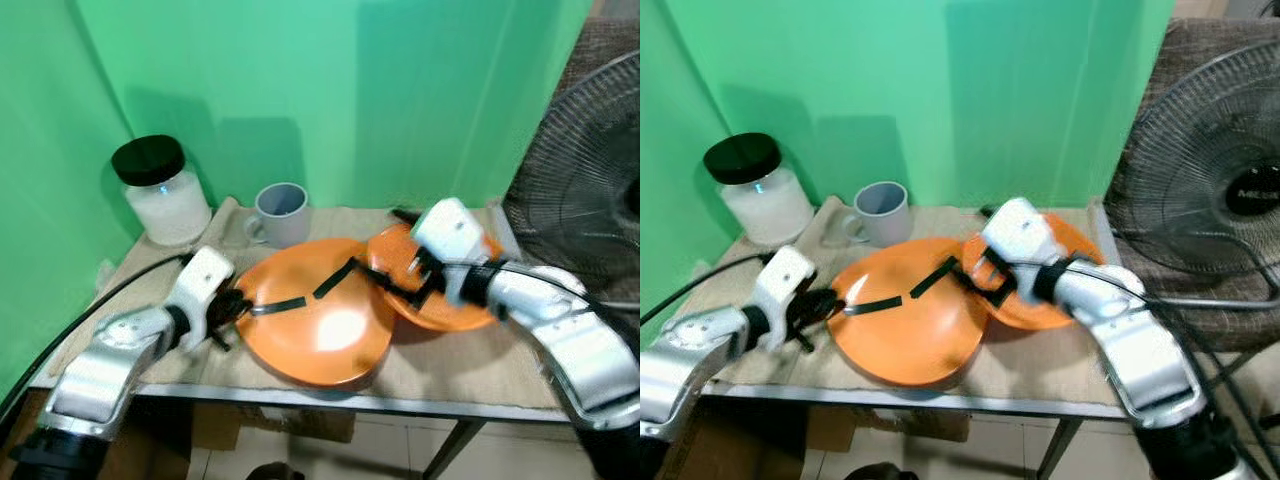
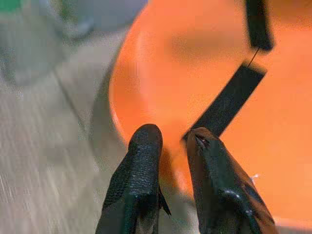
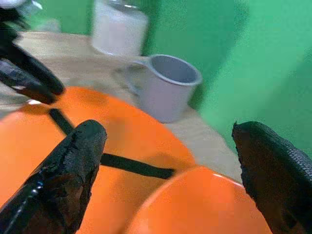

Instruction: Setting the table

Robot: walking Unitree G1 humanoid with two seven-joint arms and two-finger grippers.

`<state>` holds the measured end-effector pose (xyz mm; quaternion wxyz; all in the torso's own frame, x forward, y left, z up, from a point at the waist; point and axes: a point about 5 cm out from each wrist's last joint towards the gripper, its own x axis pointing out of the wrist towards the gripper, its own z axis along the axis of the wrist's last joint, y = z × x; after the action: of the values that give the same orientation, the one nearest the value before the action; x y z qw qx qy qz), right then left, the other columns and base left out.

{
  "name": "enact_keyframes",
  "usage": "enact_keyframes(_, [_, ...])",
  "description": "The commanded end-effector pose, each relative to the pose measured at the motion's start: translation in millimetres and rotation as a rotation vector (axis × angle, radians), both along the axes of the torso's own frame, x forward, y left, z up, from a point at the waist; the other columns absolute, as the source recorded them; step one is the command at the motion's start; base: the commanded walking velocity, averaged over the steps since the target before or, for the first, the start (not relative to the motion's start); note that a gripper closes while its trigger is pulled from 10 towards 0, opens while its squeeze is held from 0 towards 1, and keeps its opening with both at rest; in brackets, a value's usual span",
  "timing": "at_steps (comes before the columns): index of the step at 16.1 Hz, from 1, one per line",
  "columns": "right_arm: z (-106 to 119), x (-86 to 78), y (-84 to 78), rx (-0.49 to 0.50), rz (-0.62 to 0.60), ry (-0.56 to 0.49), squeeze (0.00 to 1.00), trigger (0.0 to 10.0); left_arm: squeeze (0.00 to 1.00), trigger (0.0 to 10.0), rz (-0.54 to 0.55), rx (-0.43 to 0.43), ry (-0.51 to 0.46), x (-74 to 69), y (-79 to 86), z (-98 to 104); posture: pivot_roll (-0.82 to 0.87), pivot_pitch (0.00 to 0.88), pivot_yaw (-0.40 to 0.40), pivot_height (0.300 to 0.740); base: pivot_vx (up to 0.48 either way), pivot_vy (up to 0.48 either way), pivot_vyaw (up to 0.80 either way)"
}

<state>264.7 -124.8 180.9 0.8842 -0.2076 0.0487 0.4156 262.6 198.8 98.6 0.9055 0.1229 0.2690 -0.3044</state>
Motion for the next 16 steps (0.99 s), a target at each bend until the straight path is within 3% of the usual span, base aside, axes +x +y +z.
enact_keyframes(1, [2, -4.3, 5.7, 0.005, 0.043, 0.009, 0.00, 10.0, 1.00, 10.0, 0.051, -0.006, 0.050, -2.1, 11.3, -5, 0.06, 0.000, 0.091, 0.740, 0.000, 0.000, 0.00])
enact_keyframes(5, [-1, -5.8, 8.9, -0.023, 0.073, 0.016, 0.00, 10.0, 1.00, 10.0, 0.091, 0.007, 0.065, 0.2, 22.6, -3, 0.06, 0.000, 0.086, 0.740, 0.000, 0.000, 0.00])
enact_keyframes(6, [-1, -6.3, 10.0, -0.029, 0.079, 0.016, 0.00, 10.0, 0.95, 10.0, 0.075, 0.022, 0.050, 1.3, 23.7, -2, 0.07, 0.000, 0.087, 0.740, 0.000, 0.000, 0.00])
enact_keyframes(7, [-2, -7.2, 12.3, -0.038, 0.086, 0.015, 0.00, 10.0, 0.00, 10.0, 0.046, -0.033, -0.039, 11.5, 16.4, 9, 0.06, 0.000, 0.097, 0.740, 0.000, 0.000, 0.00])
enact_keyframes(8, [-3, -8.3, 13.8, -0.042, 0.089, 0.015, 0.00, 10.0, 0.00, 10.0, 0.014, -0.119, -0.086, 17.7, 6.1, 20, 0.06, 0.000, 0.101, 0.740, 0.000, 0.000, 0.00])
enact_keyframes(10, [-3, -9.6, 14.5, -0.045, 0.091, 0.015, 0.00, 10.0, 0.00, 10.0, -0.033, -0.170, -0.086, 18.4, -3.3, 25, 0.06, 0.000, 0.105, 0.740, 0.000, 0.000, 0.00])
enact_keyframes(11, [-4, -10.6, 14.5, -0.048, 0.093, 0.016, 0.00, 10.0, 0.00, 10.0, -0.062, -0.144, -0.075, 17.8, -6.4, 22, 0.06, 0.000, 0.109, 0.740, 0.000, 0.000, 0.00])
enact_keyframes(12, [-4, -12.3, 14.0, -0.053, 0.094, 0.016, 0.00, 10.0, 0.00, 10.0, -0.088, -0.014, -0.044, 14.8, -1.0, 9, 0.05, 0.000, 0.113, 0.740, 0.000, 0.000, 0.00])
enact_keyframes(13, [-4, -12.8, 13.5, -0.055, 0.092, 0.015, 0.00, 10.0, 0.00, 10.0, -0.079, 0.062, -0.028, 12.1, 8.0, 2, 0.05, 0.000, 0.115, 0.740, 0.000, 0.000, 0.00])
enact_keyframes(14, [-4, -12.8, 13.3, -0.056, 0.091, 0.015, 0.00, 10.0, 0.00, 10.0, -0.066, 0.079, -0.023, 11.1, 12.7, 1, 0.05, 0.000, 0.115, 0.740, 0.000, 0.000, 0.00])
enact_keyframes(16, [-4, -12.1, 13.4, -0.058, 0.092, 0.013, 0.00, 10.0, 0.00, 10.0, -0.021, 0.187, -0.002, 6.0, 41.7, -2, 0.07, 0.000, 0.102, 0.740, 0.000, 0.000, 0.00])
